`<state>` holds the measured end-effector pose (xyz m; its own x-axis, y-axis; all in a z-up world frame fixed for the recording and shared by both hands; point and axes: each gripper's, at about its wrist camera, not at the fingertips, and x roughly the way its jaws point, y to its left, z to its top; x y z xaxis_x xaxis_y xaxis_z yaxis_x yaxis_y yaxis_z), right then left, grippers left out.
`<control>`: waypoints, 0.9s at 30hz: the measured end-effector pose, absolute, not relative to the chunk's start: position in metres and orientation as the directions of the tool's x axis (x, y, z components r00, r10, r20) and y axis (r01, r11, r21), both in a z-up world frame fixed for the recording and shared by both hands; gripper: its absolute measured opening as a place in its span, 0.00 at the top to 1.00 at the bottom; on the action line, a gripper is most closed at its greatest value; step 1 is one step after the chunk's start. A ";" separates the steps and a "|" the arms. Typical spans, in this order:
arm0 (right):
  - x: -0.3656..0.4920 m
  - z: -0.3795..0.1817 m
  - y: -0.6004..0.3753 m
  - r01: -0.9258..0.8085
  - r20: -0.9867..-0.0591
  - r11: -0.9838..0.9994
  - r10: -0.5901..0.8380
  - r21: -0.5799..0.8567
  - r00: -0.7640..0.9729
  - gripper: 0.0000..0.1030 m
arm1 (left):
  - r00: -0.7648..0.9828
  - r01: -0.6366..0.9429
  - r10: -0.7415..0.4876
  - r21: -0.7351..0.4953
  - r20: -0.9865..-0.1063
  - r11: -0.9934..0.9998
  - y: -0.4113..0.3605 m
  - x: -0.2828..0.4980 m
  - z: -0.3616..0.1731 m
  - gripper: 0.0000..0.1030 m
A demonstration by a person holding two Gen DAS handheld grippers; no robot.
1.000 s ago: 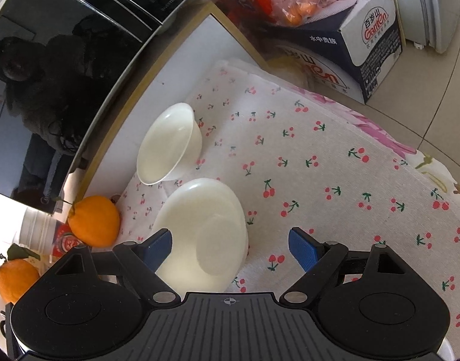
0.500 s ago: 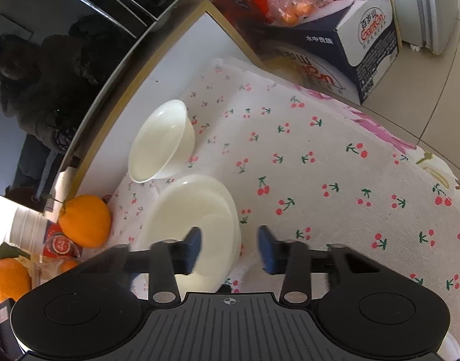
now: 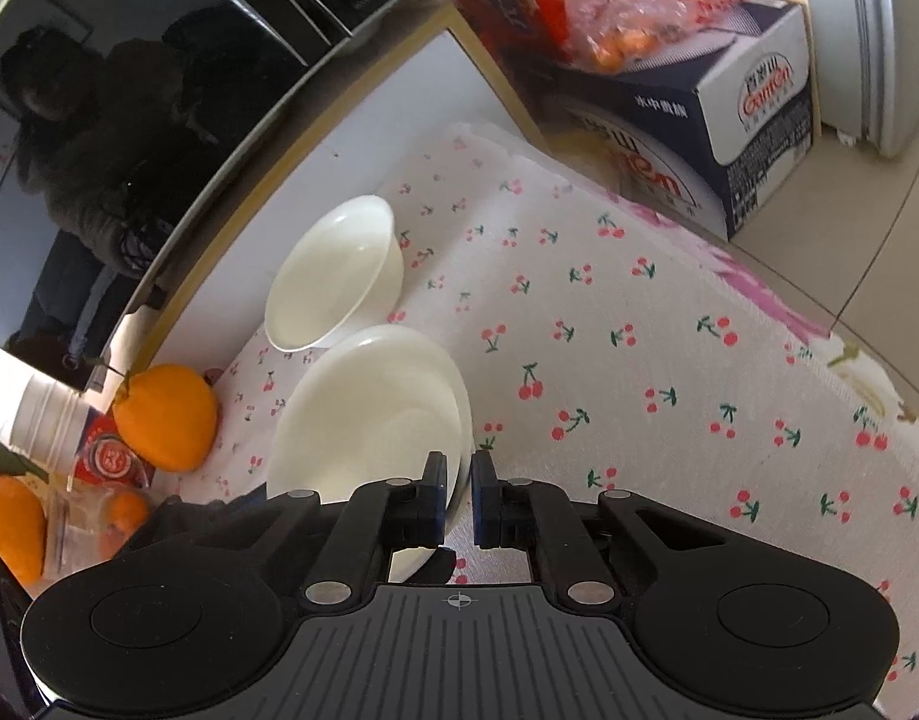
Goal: Organize plates and bowls
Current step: 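Lift the cream bowl with the right gripper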
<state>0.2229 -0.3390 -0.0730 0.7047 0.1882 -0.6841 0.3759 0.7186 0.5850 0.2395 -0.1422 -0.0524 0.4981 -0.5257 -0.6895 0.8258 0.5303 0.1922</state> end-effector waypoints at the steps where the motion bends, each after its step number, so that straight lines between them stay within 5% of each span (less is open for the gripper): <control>1: 0.222 -0.072 -0.339 0.373 -0.682 0.719 0.191 0.587 0.706 0.93 | 0.499 0.826 -0.529 0.192 -0.687 0.530 -0.142 0.240 -0.051 0.16; 27: 0.178 -0.014 -0.326 0.272 -0.658 0.797 0.197 0.540 0.727 0.92 | 0.507 0.834 -0.587 0.186 -0.632 0.520 -0.125 0.199 -0.012 0.09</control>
<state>0.1784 -0.3262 -0.0143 0.7267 0.1973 -0.6580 0.2724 0.7966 0.5397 0.1993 -0.1246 -0.0124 0.5066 -0.5870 -0.6315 0.8339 0.5196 0.1859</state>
